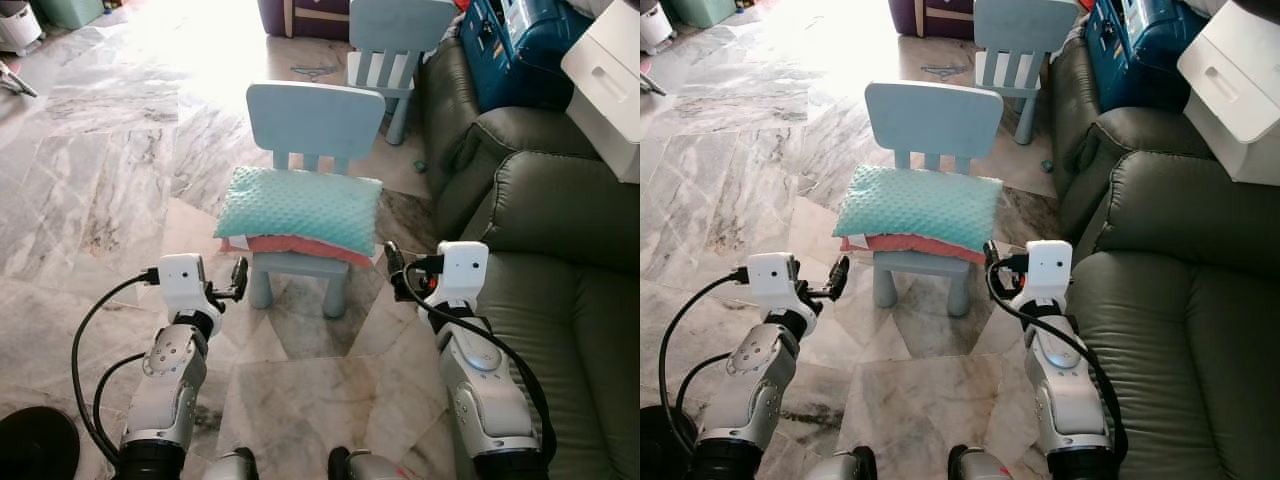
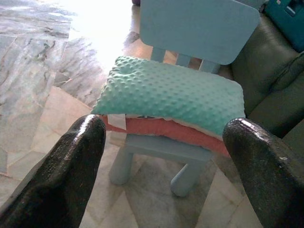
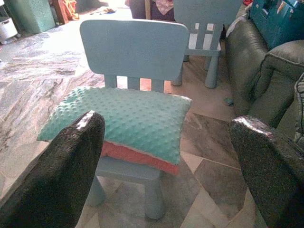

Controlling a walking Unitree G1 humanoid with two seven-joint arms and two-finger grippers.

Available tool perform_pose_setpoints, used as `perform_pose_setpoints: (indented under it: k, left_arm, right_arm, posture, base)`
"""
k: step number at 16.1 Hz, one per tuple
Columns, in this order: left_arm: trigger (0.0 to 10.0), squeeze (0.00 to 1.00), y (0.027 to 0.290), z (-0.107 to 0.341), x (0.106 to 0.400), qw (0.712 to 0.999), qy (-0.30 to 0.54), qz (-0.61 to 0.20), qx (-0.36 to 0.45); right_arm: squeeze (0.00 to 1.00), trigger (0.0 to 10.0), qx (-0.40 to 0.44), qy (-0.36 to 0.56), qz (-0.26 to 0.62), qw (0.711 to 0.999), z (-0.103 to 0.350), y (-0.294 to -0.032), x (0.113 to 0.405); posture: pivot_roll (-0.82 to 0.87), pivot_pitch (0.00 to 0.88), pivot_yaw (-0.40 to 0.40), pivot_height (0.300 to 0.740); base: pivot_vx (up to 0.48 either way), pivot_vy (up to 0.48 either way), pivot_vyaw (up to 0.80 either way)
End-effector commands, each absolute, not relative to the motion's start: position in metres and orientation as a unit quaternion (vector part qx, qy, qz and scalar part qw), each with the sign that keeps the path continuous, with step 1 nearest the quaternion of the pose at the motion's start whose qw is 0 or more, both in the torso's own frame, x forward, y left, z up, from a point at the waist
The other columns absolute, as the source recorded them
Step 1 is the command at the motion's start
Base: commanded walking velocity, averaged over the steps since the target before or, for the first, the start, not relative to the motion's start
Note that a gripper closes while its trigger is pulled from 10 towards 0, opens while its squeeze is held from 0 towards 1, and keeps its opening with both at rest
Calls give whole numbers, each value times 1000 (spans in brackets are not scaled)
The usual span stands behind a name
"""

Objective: Move the pillow to the sofa

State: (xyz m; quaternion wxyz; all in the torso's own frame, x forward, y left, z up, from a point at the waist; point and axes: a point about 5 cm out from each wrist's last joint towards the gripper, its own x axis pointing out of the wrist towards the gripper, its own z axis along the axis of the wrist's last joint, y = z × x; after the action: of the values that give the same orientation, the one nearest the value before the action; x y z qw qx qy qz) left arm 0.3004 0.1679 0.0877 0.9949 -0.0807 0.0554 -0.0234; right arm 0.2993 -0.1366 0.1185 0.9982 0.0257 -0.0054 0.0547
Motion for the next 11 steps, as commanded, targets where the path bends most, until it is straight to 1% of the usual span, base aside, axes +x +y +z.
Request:
perform_pose_setpoints:
  k: [1, 4, 6, 8, 11]
  left_arm:
    - [10000, 0, 168, 86, 298, 995, 60, -25, -74]
    - [10000, 0, 168, 86, 298, 995, 60, -25, -73]
    - [10000, 0, 170, 90, 298, 998, 46, -27, -46]
    - [10000, 0, 173, 93, 297, 998, 41, -27, -38]
    - [10000, 0, 180, 96, 296, 999, 35, -25, -19]
  right_arm:
    - [0, 10000, 28, 7, 50, 998, 114, -139, 297]
    - [0, 10000, 29, 5, 51, 998, 114, -139, 297]
    - [0, 10000, 27, -1, 32, 999, 114, -145, 295]
    - [0, 10000, 36, 4, 19, 999, 111, -152, 292]
    - [0, 10000, 46, 5, 11, 999, 108, -154, 290]
  posture:
    - [-89, 200, -43, 740]
    - [-90, 201, -42, 740]
    - [-90, 201, -40, 740]
    - [-88, 202, -34, 740]
    - [-78, 203, -8, 740]
  base:
    - [0, 0, 0]
    - [0, 0, 0]
    - [0, 0, 0]
    - [0, 0, 0]
    - [0, 0, 0]
